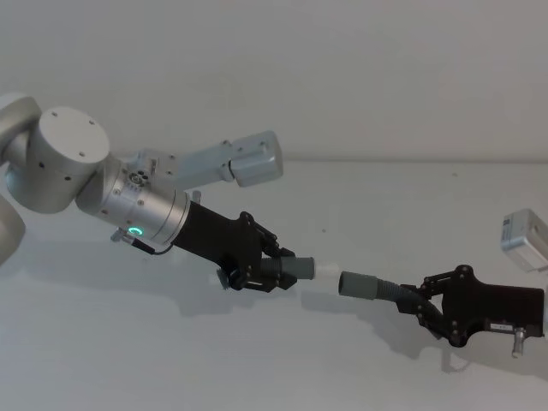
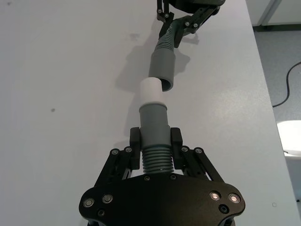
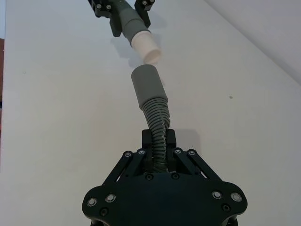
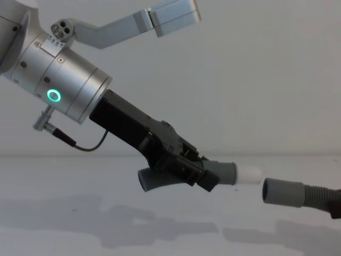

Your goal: Use both hands to pick up one end of the pipe from the table, align the ends, and insert them.

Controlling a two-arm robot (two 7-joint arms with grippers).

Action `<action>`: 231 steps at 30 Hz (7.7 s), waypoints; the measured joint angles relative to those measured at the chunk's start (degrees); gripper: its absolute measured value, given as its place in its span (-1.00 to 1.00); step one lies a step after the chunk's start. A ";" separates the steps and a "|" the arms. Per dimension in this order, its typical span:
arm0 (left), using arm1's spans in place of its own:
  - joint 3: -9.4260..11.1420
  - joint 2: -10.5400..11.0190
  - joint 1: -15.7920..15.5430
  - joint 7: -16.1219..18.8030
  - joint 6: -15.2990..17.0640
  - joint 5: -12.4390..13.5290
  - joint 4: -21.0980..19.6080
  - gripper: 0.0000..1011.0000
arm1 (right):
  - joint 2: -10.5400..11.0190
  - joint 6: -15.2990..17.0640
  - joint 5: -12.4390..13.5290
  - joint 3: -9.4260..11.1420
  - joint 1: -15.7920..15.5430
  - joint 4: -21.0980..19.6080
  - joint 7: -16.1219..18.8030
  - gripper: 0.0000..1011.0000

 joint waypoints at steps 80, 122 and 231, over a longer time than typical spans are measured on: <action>4.69 -0.70 -3.02 -1.45 -1.79 -3.49 3.82 -0.30 | 1.81 1.34 2.95 -3.55 2.69 1.66 -1.43 -0.73; 7.08 -1.83 -5.32 -2.82 -3.76 -5.03 7.87 -0.30 | 2.78 0.37 4.00 -5.31 4.01 2.56 -1.90 -0.73; 11.56 -0.05 -7.87 -1.69 -4.63 -9.39 8.10 -0.30 | 7.56 2.75 9.64 -8.89 3.32 -2.87 -4.33 -0.73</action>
